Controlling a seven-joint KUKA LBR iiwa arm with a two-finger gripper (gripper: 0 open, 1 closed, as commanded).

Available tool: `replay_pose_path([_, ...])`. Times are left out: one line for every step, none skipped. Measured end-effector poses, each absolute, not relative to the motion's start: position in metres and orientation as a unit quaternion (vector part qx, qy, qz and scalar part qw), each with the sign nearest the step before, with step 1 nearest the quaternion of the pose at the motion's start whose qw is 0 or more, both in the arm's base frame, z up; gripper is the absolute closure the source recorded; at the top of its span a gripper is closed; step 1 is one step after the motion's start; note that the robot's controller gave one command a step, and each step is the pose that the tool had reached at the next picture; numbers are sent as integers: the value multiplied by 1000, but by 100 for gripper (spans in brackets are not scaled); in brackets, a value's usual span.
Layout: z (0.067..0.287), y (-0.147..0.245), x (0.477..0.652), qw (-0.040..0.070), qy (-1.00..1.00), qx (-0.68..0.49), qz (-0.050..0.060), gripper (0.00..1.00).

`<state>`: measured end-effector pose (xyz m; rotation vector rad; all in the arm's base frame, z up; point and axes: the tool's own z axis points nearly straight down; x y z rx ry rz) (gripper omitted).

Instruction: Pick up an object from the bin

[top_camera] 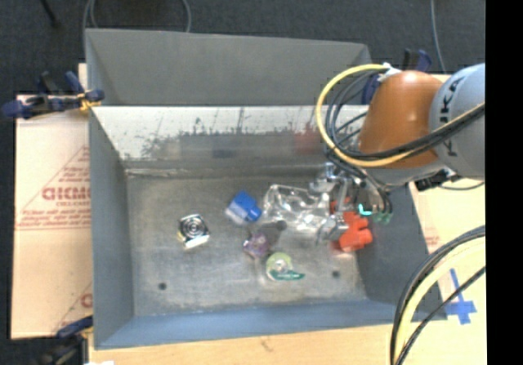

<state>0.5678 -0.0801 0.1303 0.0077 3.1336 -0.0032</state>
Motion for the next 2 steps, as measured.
replay_pose_path([84,-77,593,5,1000,17,0,0])
replay_pose_path([77,-64,599,3,997,79,-3,0])
